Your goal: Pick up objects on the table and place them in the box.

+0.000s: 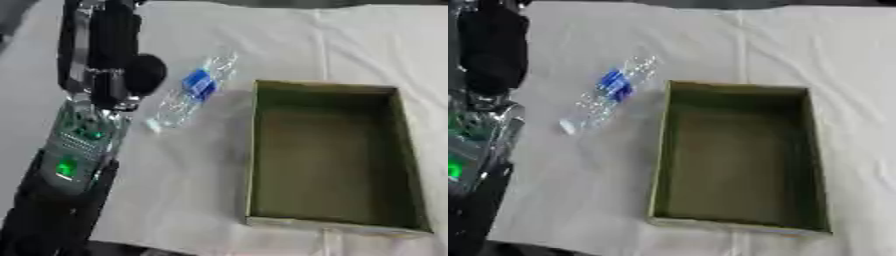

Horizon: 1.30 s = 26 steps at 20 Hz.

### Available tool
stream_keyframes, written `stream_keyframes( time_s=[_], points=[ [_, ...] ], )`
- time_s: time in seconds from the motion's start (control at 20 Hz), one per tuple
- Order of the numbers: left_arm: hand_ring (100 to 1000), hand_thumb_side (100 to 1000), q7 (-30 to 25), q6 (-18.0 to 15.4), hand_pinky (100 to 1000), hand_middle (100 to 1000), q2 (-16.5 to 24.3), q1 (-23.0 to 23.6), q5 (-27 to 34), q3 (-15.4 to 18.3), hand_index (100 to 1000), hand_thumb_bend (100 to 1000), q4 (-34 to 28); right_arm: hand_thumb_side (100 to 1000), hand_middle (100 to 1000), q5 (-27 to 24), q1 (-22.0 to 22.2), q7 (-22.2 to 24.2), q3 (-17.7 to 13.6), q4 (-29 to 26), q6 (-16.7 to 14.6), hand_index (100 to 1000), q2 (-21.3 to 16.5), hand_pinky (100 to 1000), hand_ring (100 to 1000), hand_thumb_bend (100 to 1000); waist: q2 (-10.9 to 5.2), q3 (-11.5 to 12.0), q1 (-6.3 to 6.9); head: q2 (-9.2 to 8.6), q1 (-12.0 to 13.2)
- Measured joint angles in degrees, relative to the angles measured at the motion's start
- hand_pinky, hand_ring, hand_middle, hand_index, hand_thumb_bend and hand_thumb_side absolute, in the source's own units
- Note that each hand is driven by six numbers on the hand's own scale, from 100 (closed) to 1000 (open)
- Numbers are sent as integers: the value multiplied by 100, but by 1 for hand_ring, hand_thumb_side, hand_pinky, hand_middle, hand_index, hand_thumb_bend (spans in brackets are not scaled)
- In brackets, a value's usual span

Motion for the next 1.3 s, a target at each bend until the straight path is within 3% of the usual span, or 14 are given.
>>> stream_keyframes(
  time_s=[0.45,0.7,0.85,1.05,1.3],
  points=[
    [705,635,-18,2,594,779,0,0,4,-28,823,690,1,1000,871,-13,-2,69,1,2,-22,725,0,687,769,218,14,1,1,0,-21],
    [653,474,-4,136,547,750,28,-13,-38,-28,816,838,17,1000,870,-19,-1,93,0,2,-17,724,0,687,768,224,14,-6,4,0,-24],
    [641,425,50,560,523,759,191,-113,-213,-30,817,880,44,1000,869,-25,-1,117,0,4,-20,724,0,685,765,221,11,-20,11,0,-40],
    [636,360,32,1474,502,790,569,-324,-240,-169,829,951,91,1000,871,-61,2,146,1,12,-19,724,0,686,765,229,-22,-33,57,1,-74],
    [624,320,5,2556,490,801,1179,-634,369,-383,827,987,148,1000,873,-85,33,223,15,39,-6,726,0,686,767,240,-81,-38,125,2,-123]
  ],
)
